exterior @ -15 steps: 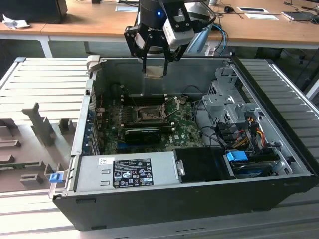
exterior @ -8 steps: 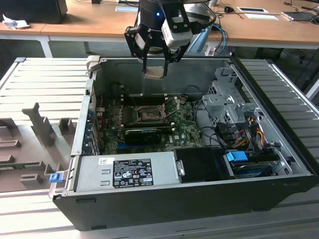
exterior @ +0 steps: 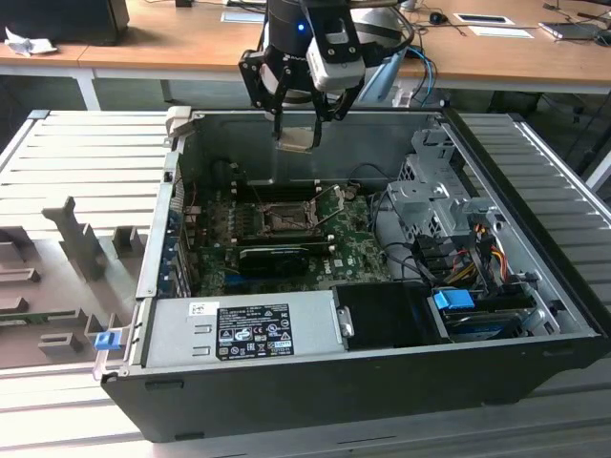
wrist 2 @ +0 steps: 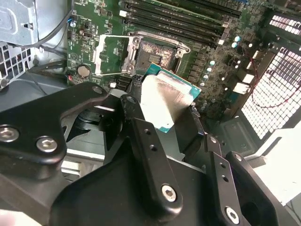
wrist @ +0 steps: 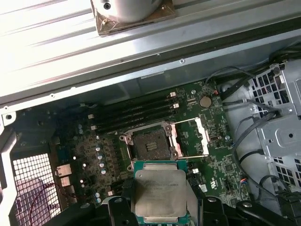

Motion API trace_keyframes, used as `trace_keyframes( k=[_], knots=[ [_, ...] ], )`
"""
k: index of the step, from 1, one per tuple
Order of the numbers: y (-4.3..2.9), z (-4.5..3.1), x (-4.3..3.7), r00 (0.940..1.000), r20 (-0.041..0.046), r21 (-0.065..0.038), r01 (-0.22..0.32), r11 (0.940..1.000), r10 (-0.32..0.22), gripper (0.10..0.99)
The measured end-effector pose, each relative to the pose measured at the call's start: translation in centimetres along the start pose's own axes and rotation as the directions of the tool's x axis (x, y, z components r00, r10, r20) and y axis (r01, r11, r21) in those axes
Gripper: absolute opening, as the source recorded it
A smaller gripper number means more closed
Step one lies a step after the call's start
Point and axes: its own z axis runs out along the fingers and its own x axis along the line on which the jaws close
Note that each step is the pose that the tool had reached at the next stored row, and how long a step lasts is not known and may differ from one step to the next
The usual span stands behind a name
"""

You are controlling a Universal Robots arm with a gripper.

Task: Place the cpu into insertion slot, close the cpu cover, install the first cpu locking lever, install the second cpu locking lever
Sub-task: 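Place the cpu into insertion slot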

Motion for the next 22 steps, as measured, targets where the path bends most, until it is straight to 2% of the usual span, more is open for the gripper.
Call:
trace_keyframes(
  k=[10, 22],
  knots=[
    [0.00, 0.04, 0.00, 0.9988, 0.0043, -0.001, -0.049, 0.9988, 0.049, 0.525],
    [-0.01, 0.10, 0.00, 0.9918, 0.0110, -0.003, -0.127, 0.9919, 0.127, 0.525]
  ],
)
